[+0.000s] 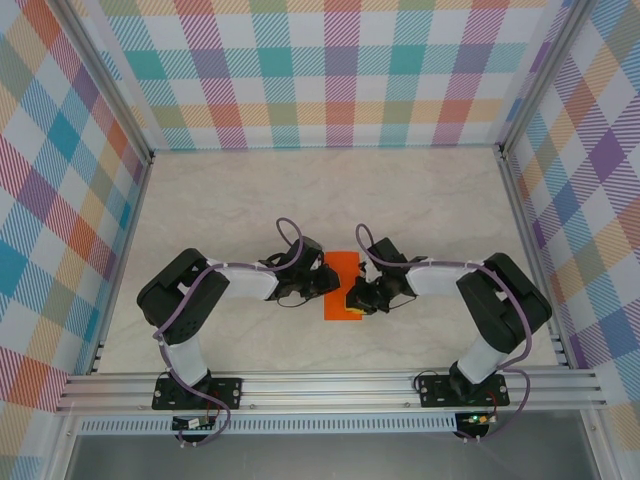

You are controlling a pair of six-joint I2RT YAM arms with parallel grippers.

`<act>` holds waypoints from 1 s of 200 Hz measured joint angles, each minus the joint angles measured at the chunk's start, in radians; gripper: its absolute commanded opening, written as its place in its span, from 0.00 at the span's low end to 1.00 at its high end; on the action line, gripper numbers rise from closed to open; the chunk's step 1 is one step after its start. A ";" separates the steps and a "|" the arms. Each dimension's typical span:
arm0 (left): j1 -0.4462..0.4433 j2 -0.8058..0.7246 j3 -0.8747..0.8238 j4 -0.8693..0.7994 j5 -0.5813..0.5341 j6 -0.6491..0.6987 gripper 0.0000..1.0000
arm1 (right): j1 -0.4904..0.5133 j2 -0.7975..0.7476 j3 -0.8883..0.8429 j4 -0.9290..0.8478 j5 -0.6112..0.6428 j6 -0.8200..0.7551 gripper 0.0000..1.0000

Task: Fold a paper plane with a square sheet of paper (pick it up from the middle)
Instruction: Fold the triangle a second time at the center of the table.

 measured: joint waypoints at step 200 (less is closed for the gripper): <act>0.000 -0.001 0.001 -0.001 0.003 -0.009 0.19 | -0.055 -0.230 -0.090 -0.092 0.117 -0.015 0.42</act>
